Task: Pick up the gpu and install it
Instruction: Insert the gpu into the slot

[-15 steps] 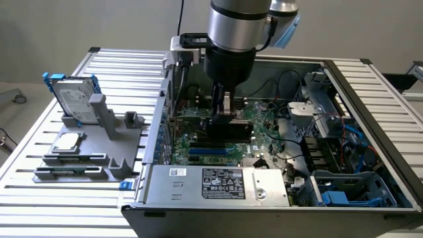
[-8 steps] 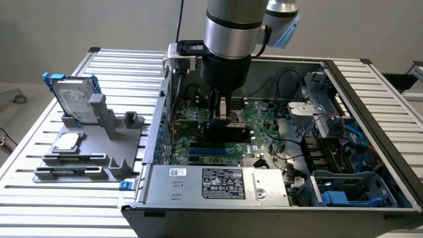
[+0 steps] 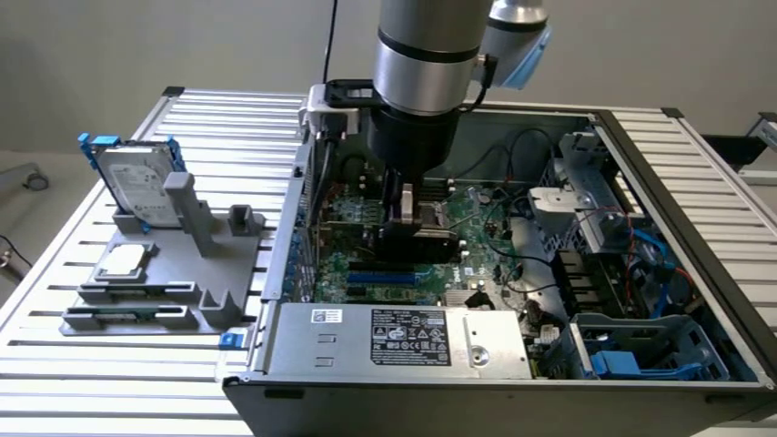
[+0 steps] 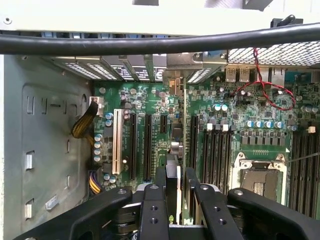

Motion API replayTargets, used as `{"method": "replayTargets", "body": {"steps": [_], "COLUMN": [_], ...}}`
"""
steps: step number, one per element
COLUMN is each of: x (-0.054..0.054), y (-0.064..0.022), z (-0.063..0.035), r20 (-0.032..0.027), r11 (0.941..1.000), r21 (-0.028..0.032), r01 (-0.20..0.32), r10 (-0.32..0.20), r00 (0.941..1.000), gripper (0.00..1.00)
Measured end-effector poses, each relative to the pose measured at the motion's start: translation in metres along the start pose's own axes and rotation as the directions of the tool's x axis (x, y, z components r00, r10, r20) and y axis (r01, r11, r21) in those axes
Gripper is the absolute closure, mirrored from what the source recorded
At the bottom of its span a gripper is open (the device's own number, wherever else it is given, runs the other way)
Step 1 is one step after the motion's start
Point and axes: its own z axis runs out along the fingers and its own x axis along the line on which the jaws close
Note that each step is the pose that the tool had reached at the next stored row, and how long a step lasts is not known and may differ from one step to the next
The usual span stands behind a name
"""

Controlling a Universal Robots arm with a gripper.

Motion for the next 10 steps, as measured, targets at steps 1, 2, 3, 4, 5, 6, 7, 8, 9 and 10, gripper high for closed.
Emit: {"method": "replayTargets", "body": {"steps": [1,2,3,4,5,6,7,8,9,10], "x": [0.0,0.0,0.0,0.0,0.0,0.0,0.0,0.0,-0.0001,0.0], "y": [0.0,0.0,0.0006,0.001,0.0015,0.002,0.0024,0.0027,0.003,0.0031], "z": [0.0,0.0007,0.0021,0.0034,0.0045,0.0054,0.0062,0.007,0.0078,0.0085], "r20": [-0.0003,0.0002,0.0011,0.002,0.0026,0.0033,0.0041,0.005,0.0061,0.0073], "r11": [1.0,1.0,1.0,1.0,1.0,1.0,1.0,1.0,1.0,1.0], "r21": [-0.0001,0.0001,0.0006,0.0009,0.0011,0.0013,0.0014,0.0016,0.0018,0.002], "r01": [0.0,0.0,0.0,0.0,0.0,0.0,0.0,0.0,-0.001,-0.002], "r10": [0.0,0.0,0.0,0.0,0.0,0.0,0.0,0.0,0.001,0.002], "r00": [1.0,1.0,1.0,1.0,1.0,1.0,1.0,1.0,1.0,1.0], "gripper": [0.73,0.73,0.73,0.73,0.73,0.73,0.73,0.73,0.73,0.73]}}
